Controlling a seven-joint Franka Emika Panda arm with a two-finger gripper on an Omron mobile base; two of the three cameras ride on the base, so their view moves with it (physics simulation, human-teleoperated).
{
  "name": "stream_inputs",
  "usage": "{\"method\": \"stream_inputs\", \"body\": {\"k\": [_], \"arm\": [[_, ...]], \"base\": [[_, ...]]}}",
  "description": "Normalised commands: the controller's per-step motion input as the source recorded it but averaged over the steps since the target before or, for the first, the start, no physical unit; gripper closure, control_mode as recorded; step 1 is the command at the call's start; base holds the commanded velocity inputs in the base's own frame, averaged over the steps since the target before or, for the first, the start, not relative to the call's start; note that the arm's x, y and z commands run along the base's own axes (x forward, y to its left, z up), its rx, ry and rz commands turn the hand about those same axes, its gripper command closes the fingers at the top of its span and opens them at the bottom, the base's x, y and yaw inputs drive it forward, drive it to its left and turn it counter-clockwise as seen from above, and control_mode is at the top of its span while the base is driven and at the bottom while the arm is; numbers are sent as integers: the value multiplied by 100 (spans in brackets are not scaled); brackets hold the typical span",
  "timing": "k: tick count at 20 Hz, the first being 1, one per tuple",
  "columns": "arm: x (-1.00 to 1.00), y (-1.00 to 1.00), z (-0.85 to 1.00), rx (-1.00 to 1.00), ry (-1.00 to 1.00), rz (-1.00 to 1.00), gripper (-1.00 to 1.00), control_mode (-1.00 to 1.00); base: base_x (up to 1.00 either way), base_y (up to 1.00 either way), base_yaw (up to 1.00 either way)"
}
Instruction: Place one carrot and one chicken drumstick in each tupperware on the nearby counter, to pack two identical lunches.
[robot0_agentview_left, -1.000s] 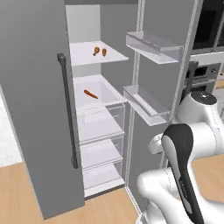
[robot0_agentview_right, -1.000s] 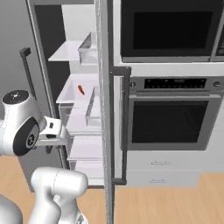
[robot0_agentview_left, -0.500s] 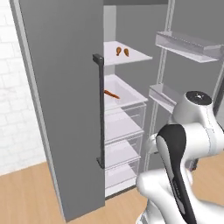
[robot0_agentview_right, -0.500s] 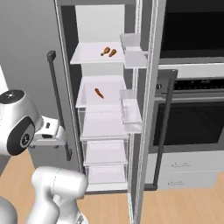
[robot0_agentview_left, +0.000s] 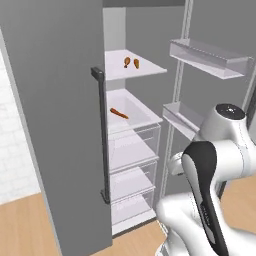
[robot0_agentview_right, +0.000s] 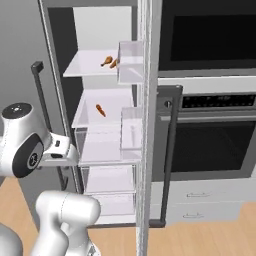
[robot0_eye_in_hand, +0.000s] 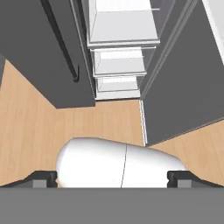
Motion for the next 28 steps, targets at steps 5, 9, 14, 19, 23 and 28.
{"method": "stream_inputs", "body": {"k": [5,9,14,19,23,28], "arm": [[0,0,0,0,0,0,-100,100],[0,0,0,0,0,0,-100,100],[0,0,0,0,0,0,-100,100],[0,0,0,0,0,0,-100,100],[0,0,0,0,0,0,-100,100],[0,0,0,0,0,0,-100,100]], "base": [[97,0,0],[75,0,0],[-11,-5,17],[0,-35,10],[0,-15,-11],[0,-21,-24]]}}
